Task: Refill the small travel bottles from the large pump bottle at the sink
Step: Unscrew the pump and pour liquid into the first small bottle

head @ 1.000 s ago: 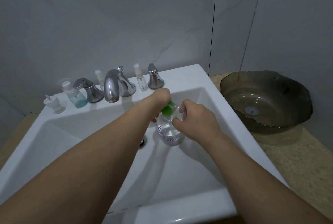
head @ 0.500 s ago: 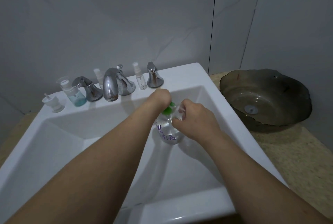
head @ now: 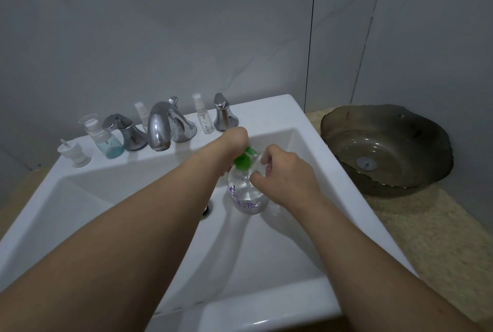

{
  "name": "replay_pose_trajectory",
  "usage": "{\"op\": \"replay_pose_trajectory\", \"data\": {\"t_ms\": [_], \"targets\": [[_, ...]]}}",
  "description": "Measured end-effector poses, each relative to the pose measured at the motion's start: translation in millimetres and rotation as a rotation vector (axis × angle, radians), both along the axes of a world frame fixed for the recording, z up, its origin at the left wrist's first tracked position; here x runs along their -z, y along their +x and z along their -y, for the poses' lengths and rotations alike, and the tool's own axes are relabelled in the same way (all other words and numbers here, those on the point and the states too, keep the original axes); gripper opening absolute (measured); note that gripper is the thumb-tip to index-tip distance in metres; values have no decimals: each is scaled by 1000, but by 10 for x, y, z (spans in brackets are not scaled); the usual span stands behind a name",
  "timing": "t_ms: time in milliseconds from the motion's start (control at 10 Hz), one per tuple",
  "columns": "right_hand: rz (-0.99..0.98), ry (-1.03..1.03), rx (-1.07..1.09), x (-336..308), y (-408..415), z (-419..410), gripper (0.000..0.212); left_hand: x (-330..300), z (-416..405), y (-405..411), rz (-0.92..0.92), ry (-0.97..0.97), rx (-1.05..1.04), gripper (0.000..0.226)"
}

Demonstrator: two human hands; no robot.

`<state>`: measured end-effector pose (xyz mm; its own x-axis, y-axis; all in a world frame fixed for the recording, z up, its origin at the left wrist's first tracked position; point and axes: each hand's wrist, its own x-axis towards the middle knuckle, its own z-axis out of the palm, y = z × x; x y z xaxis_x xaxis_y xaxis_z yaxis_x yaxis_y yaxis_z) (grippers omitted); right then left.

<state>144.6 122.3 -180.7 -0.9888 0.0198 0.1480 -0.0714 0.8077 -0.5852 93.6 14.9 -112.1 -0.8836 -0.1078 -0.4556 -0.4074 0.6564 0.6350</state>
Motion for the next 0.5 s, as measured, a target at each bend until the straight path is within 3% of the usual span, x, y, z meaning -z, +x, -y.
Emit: {"op": "replay_pose_trajectory", "data": {"t_ms": [200,400,500], "targets": [[-12,-6,-12,-11,14,19,30,9,27,-7,2,-72,38,34],[11,10,-14,8,8,-3,28,117,-43,-59,-64,-16,-69,38],[26,27,-16,24,10,-6,28,137,-43,17,-167,-143,5,35]]}}
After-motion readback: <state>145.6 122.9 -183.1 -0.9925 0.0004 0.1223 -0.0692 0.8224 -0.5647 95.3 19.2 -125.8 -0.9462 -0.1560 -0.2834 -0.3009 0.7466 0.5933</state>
